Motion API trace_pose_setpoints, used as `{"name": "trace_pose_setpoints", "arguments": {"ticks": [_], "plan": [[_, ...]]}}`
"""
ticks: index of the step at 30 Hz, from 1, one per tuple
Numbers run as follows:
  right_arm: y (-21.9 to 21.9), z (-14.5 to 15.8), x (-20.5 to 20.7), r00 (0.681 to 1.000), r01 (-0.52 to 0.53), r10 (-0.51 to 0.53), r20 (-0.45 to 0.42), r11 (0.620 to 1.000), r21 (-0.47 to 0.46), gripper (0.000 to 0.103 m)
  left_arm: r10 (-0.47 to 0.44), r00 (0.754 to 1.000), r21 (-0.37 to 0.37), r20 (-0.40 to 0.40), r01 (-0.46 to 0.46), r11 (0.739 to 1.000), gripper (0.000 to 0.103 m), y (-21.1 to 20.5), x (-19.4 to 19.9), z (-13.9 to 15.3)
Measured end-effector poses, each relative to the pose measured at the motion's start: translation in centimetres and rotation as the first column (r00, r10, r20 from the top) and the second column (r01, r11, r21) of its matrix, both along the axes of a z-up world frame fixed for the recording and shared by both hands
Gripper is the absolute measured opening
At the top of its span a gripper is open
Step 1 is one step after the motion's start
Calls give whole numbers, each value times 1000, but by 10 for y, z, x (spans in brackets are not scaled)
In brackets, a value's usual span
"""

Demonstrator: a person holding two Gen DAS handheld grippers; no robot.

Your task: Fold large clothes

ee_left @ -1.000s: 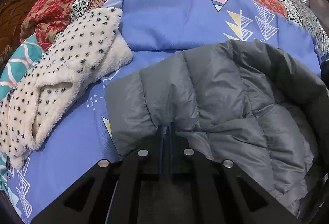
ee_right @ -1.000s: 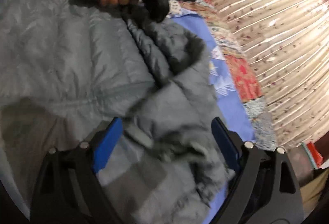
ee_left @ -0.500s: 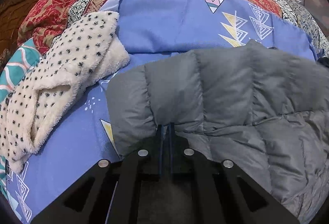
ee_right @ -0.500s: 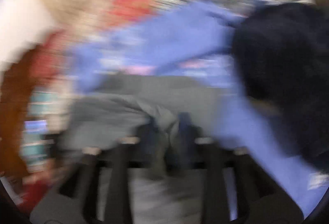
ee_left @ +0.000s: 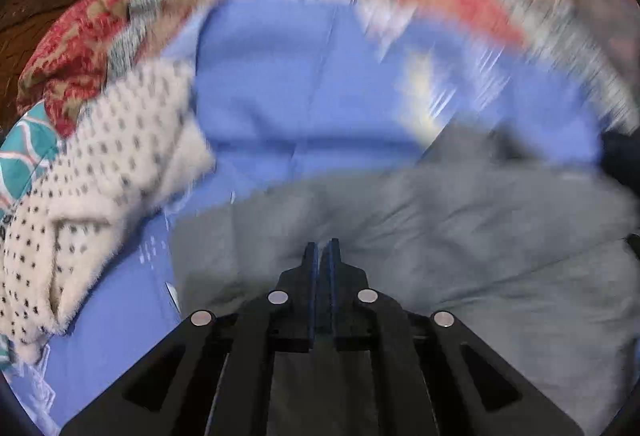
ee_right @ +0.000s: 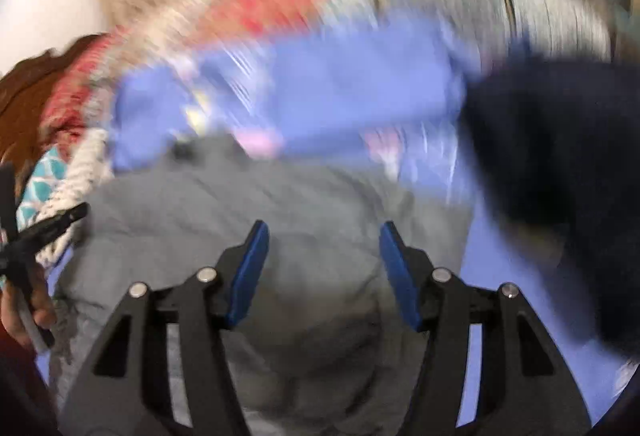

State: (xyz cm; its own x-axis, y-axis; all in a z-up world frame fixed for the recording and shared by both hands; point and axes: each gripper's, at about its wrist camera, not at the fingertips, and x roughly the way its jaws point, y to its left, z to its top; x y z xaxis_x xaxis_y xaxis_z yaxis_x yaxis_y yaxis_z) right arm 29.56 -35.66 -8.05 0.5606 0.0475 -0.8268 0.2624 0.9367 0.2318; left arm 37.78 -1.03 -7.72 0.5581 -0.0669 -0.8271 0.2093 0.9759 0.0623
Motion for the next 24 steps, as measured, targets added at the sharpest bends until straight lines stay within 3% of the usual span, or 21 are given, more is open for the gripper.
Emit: {"name": "trace_pose_setpoints", "arguments": {"ticks": [1,2,4,6,9,12,16,19,24], "plan": [[-9,-23,-2,1000,-9,10,-13,998,61,56,-16,1000,0,-20,16,1000,28,0,3,-11],[-10,-26,-9,1000,-10,9,30,998,57,56,-30,1000,22,-8,30,999,28,-2,0,-21],[9,-22,-9,999,-28,30,15,997,-71,56,-37,999,72,30,35,997,28,-8,-5,-25],[15,-23,-7,999,-43,43,-4,992,-120,58,-37,999,89,25,34,995,28,-9,-8,-22],[4,-4,-22,1000,-16,17,15,998,-65,58,-36,999,63,9,35,997,28,2,-22,3],[-10,25,-75,996,-4,5,86,1000,-7,60,-70,995,35,78,68,997,29,31,-66,43],[-14,48,-178,992,-44,39,121,998,43,62,-53,996,-30,72,56,998,29,96,-145,74],[-12,44,-246,995,-73,66,81,993,92,63,-33,999,-59,15,34,998,33,136,-194,72],[-7,24,-353,998,-62,61,11,983,174,63,17,992,-128,-125,-33,991,48,188,-284,41]]}}
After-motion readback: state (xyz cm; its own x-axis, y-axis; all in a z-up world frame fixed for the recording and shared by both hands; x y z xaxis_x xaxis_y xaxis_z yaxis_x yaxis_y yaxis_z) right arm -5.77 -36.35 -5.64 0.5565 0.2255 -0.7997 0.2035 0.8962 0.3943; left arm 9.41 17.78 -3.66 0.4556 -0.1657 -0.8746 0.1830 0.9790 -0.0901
